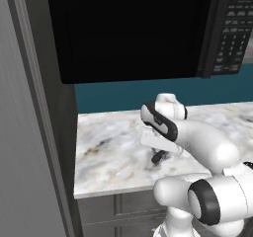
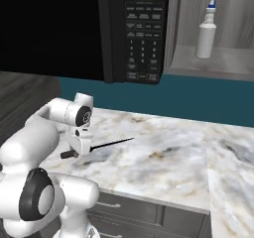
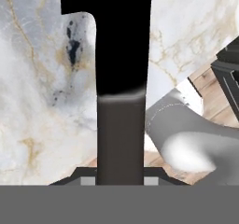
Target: Move the cutting board and knife to the sink. Then move spray from the cabinet to the counter.
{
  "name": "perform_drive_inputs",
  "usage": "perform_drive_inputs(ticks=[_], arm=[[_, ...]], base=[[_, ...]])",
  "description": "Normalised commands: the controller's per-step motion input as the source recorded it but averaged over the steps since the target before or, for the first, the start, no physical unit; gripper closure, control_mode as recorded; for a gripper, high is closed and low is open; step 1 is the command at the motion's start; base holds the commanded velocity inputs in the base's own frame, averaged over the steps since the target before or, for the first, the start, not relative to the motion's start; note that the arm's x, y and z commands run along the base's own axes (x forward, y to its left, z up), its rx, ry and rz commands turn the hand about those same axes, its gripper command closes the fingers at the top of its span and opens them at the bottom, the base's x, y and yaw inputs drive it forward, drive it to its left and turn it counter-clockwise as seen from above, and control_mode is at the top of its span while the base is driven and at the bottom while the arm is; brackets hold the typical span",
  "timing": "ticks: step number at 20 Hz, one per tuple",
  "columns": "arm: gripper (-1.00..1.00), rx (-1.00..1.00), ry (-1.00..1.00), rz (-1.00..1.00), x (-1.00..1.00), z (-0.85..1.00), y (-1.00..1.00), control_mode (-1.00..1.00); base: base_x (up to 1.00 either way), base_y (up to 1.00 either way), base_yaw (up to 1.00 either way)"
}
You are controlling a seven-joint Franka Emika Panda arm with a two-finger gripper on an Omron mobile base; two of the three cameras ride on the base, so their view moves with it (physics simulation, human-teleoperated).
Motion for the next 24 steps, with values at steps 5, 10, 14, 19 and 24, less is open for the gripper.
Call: perform_drive_inputs(ticks=[5,10,14,19,24], arm=[[1.0,-0.01,-0.11,0.0,-0.38,0.14,-0.02,-1.0],[1.0,0.0,-0.07,0.0,-0.29,0.18,-0.05,-1.0],[1.0,0.0,-0.01,0.0,-0.25,0.27,-0.06,-1.0],[1.0,0.0,-0.02,0.0,-0.28,0.3,-0.06,-1.0],[1.0,0.0,-0.09,0.0,-0.33,0.28,-0.04,-1.0]], base=[[0.0,0.0,0.0],[0.0,0.0,0.0],[0.0,0.0,0.0],[0.0,0.0,0.0],[0.0,0.0,0.0]])
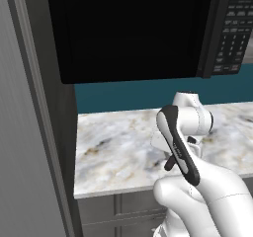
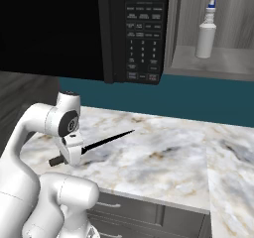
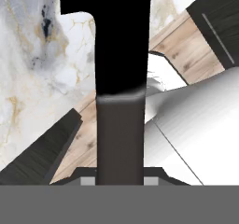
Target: Move the cutting board and knife to the sink. Then move spray from the cabinet to the counter.
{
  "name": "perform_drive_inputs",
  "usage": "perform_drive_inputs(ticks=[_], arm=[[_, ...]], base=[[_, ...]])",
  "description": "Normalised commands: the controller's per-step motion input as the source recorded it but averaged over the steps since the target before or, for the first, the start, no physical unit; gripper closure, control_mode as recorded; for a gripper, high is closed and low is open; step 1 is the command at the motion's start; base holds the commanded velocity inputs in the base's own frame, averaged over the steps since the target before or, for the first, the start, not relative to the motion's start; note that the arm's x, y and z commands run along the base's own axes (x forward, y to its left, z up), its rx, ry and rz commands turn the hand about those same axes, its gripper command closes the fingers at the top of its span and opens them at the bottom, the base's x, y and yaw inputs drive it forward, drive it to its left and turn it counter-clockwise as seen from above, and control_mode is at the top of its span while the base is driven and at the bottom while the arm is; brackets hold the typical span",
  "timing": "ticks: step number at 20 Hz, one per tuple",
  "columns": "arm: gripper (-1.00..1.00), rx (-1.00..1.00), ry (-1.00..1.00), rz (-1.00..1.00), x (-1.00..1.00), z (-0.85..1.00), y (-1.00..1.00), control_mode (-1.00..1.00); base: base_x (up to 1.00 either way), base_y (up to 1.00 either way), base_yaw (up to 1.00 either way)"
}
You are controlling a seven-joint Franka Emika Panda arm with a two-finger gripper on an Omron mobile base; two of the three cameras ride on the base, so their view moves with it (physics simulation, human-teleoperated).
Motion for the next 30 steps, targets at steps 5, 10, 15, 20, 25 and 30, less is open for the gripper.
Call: perform_drive_inputs(ticks=[5,10,15,20,25,30], arm=[[1.0,0.0,-0.12,0.0,-0.35,0.25,-0.04,-1.0],[1.0,-0.01,-0.06,-0.01,-0.29,0.24,0.0,-1.0],[1.0,-0.01,-0.01,0.0,-0.23,0.15,0.0,-1.0],[1.0,0.0,0.0,-0.01,-0.02,0.0,0.0,-1.0],[1.0,0.0,0.0,0.0,0.0,0.0,0.0,-1.0],[1.0,0.0,0.0,0.0,0.0,0.0,0.0,1.0]], base=[[0.0,0.0,0.0],[0.0,0.0,0.0],[0.0,0.0,0.0],[0.0,0.0,0.0],[0.0,0.0,0.0],[-0.02,0.0,0.0]])
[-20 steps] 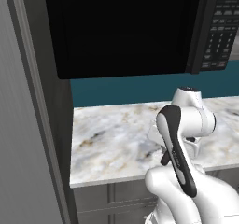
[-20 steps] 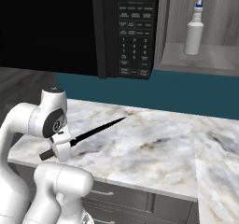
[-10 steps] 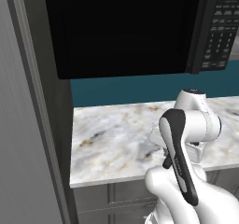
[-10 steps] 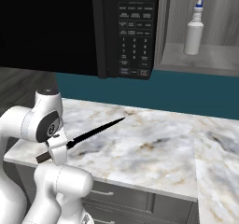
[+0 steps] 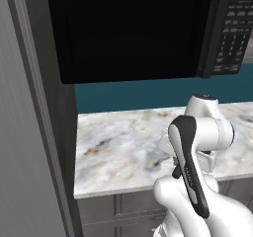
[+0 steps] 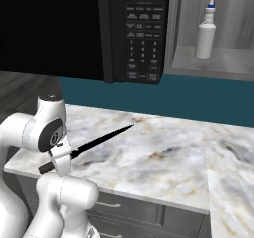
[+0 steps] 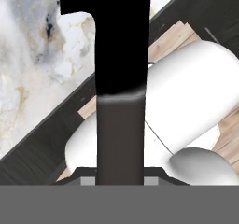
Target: Move the cutting board and knife to the sink. Then move spray from the cabinet to the counter.
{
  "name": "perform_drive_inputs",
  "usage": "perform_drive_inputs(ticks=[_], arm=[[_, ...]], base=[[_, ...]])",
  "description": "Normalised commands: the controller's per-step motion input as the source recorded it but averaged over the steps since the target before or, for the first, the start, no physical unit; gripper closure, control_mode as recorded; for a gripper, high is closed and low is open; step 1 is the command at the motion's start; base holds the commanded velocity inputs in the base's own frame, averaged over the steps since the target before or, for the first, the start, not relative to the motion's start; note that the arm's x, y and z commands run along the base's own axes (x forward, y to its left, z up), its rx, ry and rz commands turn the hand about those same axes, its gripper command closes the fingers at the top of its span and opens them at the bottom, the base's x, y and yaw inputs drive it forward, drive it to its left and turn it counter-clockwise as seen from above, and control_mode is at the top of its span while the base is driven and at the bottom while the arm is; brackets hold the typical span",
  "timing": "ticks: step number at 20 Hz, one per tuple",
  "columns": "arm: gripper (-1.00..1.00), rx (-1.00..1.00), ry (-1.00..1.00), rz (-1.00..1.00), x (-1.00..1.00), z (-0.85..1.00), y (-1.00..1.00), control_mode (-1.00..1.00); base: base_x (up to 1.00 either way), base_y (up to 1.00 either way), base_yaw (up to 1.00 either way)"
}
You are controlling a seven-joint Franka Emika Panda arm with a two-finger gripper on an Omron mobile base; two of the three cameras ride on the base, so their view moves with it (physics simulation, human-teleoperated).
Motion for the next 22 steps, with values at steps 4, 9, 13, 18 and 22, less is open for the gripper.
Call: perform_drive_inputs(ticks=[4,9,13,18,22], arm=[[1.0,0.0,0.0,0.0,0.0,0.0,0.0,1.0],[1.0,0.0,0.0,0.0,0.0,0.0,0.0,1.0],[1.0,0.0,0.0,0.0,0.0,0.0,0.0,1.0],[1.0,0.0,0.0,0.0,0.0,0.0,0.0,1.0],[1.0,0.0,0.0,0.0,0.0,0.0,0.0,1.0]], base=[[-0.35,0.0,-0.02],[-0.52,0.0,-0.03],[-0.57,0.0,-0.04],[-0.63,0.0,-0.04],[-0.66,-0.03,-0.06]])
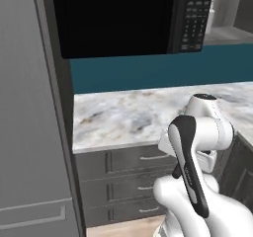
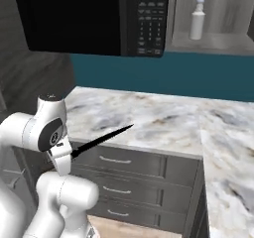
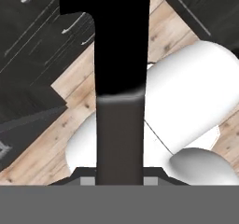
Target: Move the cutting board and knife to the sink. Then move spray from the cabinet to the counter.
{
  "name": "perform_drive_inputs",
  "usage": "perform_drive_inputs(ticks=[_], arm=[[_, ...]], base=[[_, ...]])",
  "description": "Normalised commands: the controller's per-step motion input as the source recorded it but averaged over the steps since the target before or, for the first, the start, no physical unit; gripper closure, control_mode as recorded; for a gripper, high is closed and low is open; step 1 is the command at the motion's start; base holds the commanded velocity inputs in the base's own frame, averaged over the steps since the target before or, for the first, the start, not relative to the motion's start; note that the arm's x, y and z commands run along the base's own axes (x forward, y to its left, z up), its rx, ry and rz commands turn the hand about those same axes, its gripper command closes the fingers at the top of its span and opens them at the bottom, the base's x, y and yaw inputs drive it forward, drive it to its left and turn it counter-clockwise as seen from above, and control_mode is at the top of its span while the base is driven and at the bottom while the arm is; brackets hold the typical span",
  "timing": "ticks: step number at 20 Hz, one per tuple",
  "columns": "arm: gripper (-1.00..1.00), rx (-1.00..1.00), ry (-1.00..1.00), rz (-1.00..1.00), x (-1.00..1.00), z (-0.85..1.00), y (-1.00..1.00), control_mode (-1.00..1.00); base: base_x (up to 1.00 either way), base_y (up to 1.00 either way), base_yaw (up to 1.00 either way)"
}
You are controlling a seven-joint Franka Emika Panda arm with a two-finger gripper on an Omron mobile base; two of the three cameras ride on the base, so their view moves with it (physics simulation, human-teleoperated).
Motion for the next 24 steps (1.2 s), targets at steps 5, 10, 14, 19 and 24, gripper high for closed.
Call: perform_drive_inputs(ticks=[5,10,14,19,24], arm=[[1.0,0.0,0.0,0.0,0.0,0.0,0.0,1.0],[1.0,0.0,0.0,0.0,0.0,0.0,0.0,1.0],[1.0,0.0,0.0,0.0,0.0,0.0,0.0,1.0],[1.0,0.0,0.0,0.0,0.0,0.0,0.0,1.0],[1.0,0.0,0.0,0.0,0.0,0.0,0.0,1.0]], base=[[-0.6,0.0,-0.24],[-0.38,0.03,-0.59],[-0.29,0.07,-0.69],[-0.2,0.09,-0.77],[-0.1,0.09,-0.84]])
